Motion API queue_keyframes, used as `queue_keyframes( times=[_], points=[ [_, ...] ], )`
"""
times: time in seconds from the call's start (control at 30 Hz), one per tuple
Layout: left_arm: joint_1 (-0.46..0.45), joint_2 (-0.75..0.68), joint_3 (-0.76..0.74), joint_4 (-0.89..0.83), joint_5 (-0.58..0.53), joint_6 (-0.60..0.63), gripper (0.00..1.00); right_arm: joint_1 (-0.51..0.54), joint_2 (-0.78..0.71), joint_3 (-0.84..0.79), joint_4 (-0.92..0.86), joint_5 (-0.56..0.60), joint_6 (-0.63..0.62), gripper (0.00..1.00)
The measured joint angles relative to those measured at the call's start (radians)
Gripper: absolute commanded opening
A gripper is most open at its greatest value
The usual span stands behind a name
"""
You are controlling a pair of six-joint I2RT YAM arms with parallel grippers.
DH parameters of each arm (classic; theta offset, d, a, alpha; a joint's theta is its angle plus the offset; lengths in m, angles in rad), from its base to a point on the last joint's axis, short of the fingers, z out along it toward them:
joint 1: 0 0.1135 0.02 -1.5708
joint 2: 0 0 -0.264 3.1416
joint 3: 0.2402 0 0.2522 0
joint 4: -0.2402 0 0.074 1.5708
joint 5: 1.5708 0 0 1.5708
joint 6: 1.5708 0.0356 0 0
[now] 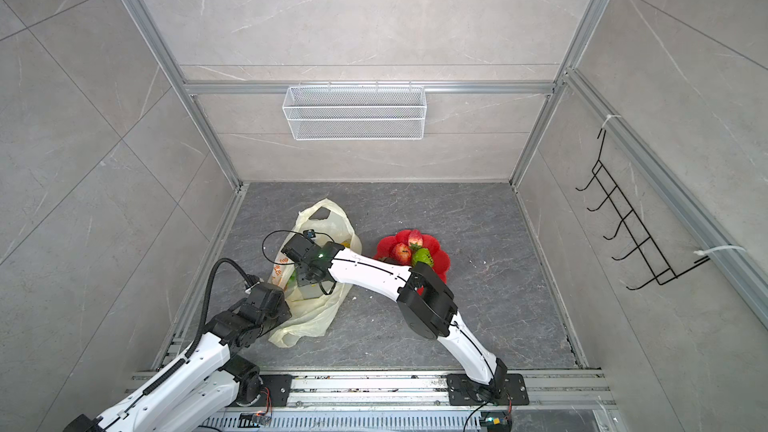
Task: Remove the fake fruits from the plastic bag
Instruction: 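Grasp the yellow banana inside the bag with the right gripper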
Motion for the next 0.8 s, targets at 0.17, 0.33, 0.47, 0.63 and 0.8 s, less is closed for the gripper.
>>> queue_keyframes(
  times=[0.17, 0.33, 0.47, 0.63, 0.8],
  points=[
    [-0.003, -0.034, -0.024, 0.018, 0.018, -0.01, 0.0, -0.01, 0.09, 0.1, -0.046, -0.028, 0.021, 0.6],
    [-0.003, -0.04, -0.039, 0.023, 0.032, -0.013, 0.0, -0.014, 0.149, 0.199, -0.129, -0.002, 0.031, 0.59],
    [-0.003, -0.039, -0.04, 0.027, 0.034, -0.013, 0.0, -0.014, 0.183, 0.255, -0.178, 0.019, 0.032, 0.58],
    [-0.003, -0.042, -0.04, 0.031, 0.034, -0.013, 0.0, -0.014, 0.23, 0.324, -0.23, 0.032, 0.032, 0.56],
    [-0.003, -0.059, -0.044, 0.02, 0.026, -0.025, 0.0, -0.014, 0.244, 0.337, -0.257, 0.043, 0.032, 0.55]
  ],
)
